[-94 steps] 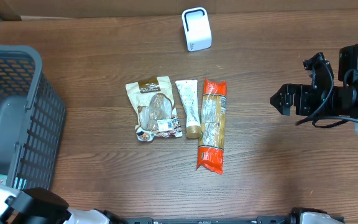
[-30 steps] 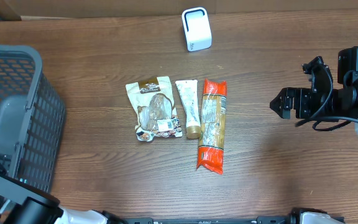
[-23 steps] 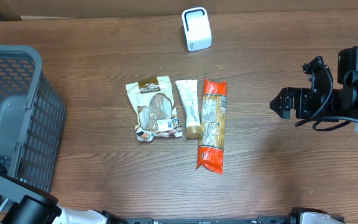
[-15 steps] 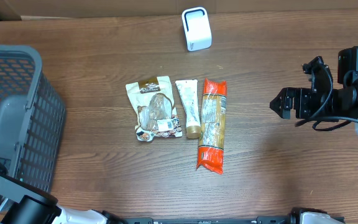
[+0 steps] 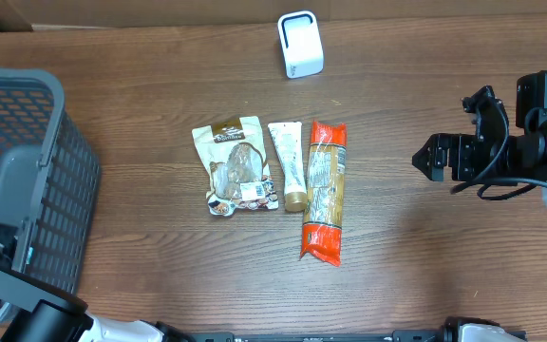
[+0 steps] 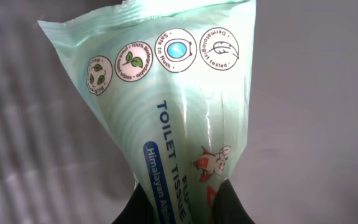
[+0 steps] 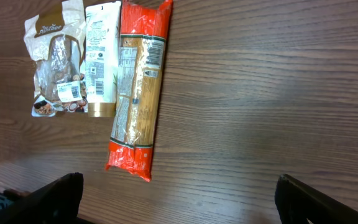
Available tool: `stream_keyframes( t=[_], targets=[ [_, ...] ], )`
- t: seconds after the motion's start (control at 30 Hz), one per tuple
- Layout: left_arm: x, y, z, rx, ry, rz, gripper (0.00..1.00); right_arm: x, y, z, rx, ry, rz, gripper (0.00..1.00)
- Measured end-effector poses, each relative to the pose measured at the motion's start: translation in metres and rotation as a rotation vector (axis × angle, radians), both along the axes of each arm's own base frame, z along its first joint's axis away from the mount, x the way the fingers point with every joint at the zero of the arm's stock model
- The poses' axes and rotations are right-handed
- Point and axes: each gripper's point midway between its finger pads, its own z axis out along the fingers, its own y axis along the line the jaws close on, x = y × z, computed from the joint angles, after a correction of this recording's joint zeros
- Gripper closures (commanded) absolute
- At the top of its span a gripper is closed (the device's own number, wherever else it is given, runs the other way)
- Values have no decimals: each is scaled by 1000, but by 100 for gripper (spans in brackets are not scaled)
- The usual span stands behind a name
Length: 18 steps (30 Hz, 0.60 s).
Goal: Scan the item barcode
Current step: 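Reach the left gripper into the basket and grasp the mint-green wipes packet, then carry the wipes packet out and drop it below the snack bag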
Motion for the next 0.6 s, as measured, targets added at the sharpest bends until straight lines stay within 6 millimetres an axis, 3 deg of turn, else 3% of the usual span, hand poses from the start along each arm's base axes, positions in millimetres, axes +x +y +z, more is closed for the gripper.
stream_keyframes(
  t=[0.13,0.37,0.5,0.6],
  targets=[
    [37,9,43,5,-182,-58,93,1,0,0,-1,-4,0,0],
    [100,7,144,19,-564,-236,93,2,0,1,-1,-9,0,0],
    [124,-12,212,49,-751,-372,94,2,0,1,-1,-9,0,0],
    [135,-41,263,93,-843,-484,94,2,0,1,-1,-9,0,0]
  ],
)
